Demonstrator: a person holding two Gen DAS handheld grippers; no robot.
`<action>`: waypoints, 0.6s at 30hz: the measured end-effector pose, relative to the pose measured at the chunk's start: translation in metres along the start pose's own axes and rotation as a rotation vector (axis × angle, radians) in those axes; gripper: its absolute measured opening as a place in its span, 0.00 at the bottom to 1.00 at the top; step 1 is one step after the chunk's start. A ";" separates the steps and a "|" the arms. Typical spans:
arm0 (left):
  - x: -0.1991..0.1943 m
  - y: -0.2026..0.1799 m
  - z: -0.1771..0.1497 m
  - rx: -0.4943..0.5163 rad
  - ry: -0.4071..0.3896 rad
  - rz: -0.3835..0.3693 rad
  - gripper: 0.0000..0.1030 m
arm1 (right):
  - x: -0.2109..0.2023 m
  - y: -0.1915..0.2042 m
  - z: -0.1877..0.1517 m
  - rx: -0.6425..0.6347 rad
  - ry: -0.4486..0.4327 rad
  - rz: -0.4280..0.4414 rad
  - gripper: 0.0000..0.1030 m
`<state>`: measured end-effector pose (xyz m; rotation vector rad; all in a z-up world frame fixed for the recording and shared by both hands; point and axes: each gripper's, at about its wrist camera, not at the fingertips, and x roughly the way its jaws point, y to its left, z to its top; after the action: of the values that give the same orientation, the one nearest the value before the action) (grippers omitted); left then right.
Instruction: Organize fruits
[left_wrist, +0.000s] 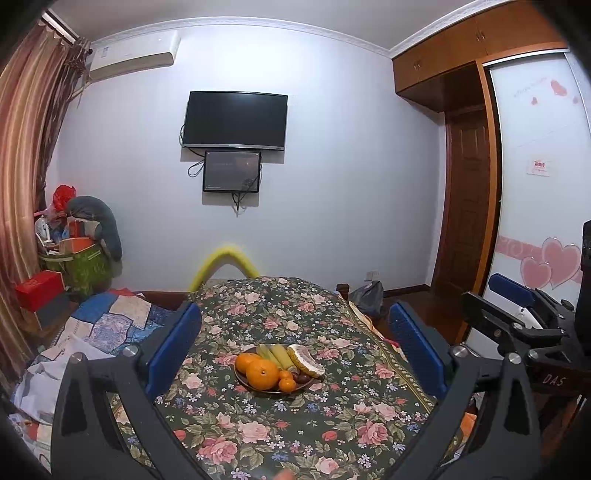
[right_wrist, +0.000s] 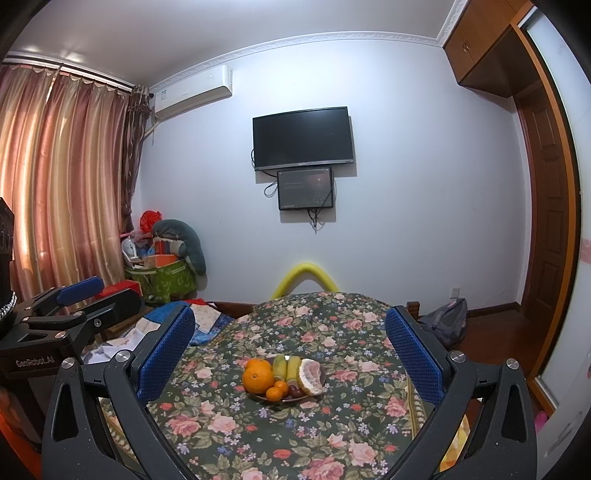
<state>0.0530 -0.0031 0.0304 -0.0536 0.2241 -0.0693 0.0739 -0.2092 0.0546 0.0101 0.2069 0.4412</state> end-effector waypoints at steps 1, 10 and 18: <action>0.000 0.000 0.000 0.000 0.001 -0.001 1.00 | 0.000 0.000 0.000 0.000 0.000 0.000 1.00; 0.000 -0.001 -0.002 0.003 0.002 -0.006 1.00 | 0.001 -0.001 0.001 -0.003 0.005 -0.002 1.00; 0.002 -0.005 -0.002 0.013 0.006 -0.009 1.00 | 0.004 -0.001 0.000 -0.004 0.014 0.001 1.00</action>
<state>0.0539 -0.0080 0.0279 -0.0419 0.2298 -0.0796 0.0774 -0.2082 0.0536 0.0031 0.2192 0.4425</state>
